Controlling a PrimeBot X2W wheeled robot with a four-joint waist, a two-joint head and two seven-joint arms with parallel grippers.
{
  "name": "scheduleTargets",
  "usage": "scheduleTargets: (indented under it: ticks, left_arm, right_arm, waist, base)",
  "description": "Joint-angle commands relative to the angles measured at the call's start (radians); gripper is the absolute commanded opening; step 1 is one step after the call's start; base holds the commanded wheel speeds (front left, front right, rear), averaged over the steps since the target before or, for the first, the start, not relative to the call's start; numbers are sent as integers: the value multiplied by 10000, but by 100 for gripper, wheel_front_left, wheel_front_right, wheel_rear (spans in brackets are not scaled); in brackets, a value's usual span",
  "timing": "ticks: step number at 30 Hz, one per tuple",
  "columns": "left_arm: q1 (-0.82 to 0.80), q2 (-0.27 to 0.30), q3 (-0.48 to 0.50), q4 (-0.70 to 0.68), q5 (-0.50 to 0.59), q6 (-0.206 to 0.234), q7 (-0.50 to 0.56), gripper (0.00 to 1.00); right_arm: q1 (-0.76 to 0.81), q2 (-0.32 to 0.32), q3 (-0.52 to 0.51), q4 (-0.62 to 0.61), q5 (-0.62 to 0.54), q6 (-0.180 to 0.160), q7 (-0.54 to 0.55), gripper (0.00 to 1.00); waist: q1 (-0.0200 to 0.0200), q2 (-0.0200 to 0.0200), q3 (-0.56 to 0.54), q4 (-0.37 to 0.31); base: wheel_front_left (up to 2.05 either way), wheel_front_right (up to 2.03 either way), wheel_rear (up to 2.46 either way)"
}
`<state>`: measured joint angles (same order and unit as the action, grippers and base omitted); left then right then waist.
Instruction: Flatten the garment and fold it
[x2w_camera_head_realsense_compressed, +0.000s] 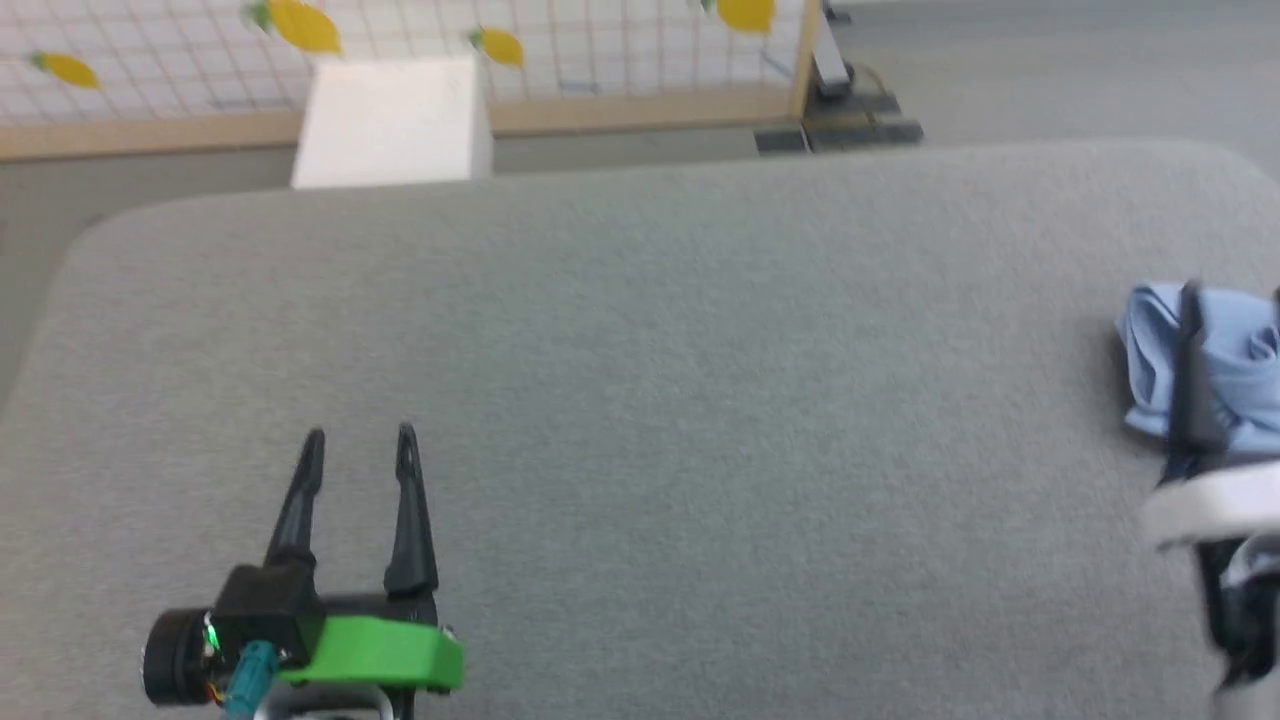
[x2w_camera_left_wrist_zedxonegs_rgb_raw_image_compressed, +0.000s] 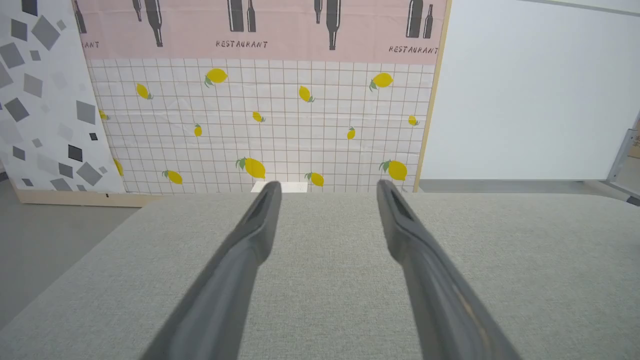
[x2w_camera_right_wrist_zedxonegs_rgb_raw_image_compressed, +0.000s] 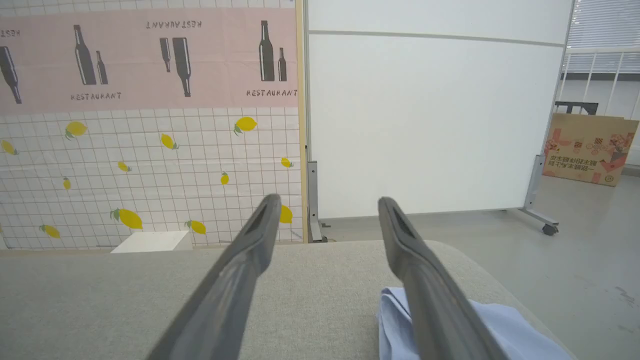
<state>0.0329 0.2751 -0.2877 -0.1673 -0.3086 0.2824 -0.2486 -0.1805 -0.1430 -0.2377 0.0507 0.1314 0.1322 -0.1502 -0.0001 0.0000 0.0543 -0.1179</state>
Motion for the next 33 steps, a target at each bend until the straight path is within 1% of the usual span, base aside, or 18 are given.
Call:
scheduleTargets:
  ticks: [1,7,12,14,15,23,30,31,33]
  left_arm:
    - [205,-58,2,115,-85,-71,-67,100]
    - [350,-282,-174,649,8,-367,-120,100]
    - [425,-585,-121,973,164,-606,-128,100]
    - [487,-719,-62,1030,246,-725,-129,100]
    - [677,-921,69,1110,354,-880,-129,100]
    - [804,-1292,351,1430,653,-1310,-130,100]
    - [754,-1533,668,1514,971,-1647,-131,100]
    - [721,-1507,620,1526,944,-1594,-82,0]
    - [720,-1506,607,1532,944,-1594,-79,0]
  right_arm:
    - [356,216,52,-160,-223,-15,-97,100]
    - [1421,775,66,-89,-928,-15,-457,100]
    - [1925,912,-77,94,-1265,-15,-738,100]
    - [2096,920,-107,240,-1092,-15,-813,100]
    - [2279,923,-130,494,-837,-15,-914,100]
    - [2156,925,-72,1051,-739,-15,-1067,100]
    - [1963,926,-97,1221,-724,-15,-1106,100]
    - [2113,907,-97,1202,-773,0,-1021,0]
    - [2119,905,-97,1201,-773,0,-1005,0]
  waist:
    - [1,0,-521,430]
    - [1,0,-639,661]
    - [1,0,-631,815]
    - [1,0,-635,866]
    - [1,0,-632,884]
    - [1,0,-550,919]
    - [1,0,-512,894]
    - [1,0,-511,895]
    - [1,0,-510,895]
  base:
    - [0,0,0]
    - [0,0,0]
    - [0,0,0]
    - [0,0,0]
    - [0,0,0]
    - [0,0,0]
    - [0,0,0]
    - [0,0,0]
    - [0,0,0]
